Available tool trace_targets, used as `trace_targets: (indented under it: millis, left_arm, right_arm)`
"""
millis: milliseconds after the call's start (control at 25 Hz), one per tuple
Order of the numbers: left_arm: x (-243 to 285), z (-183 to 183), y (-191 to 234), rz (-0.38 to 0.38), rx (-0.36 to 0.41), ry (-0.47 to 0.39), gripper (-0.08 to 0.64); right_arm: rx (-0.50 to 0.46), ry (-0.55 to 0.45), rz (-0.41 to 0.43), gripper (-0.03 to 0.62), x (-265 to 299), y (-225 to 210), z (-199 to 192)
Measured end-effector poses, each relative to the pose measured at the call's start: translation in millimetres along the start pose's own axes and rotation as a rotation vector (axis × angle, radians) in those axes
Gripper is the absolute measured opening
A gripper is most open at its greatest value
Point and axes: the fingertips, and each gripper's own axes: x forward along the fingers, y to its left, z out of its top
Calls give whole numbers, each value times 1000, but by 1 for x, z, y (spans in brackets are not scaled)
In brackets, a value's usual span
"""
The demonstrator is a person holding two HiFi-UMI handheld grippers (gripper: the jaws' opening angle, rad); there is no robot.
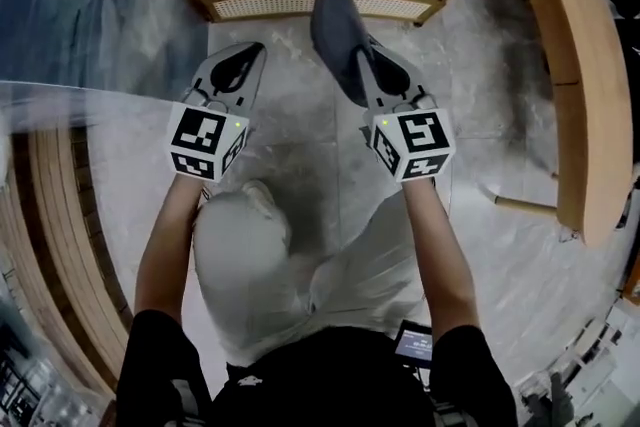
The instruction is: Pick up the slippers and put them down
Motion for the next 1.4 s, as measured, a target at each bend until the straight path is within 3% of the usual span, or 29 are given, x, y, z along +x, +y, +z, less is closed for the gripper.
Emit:
trace_targets:
  millis: [840,1400]
  left_arm:
    - [20,-141,-41,-110,10,218,6]
    - [9,-248,-55,-121,-12,403,5]
  right_arm:
    - [-79,269,21,5,15,5,-140]
    - [-92,475,63,6,27,33,-250]
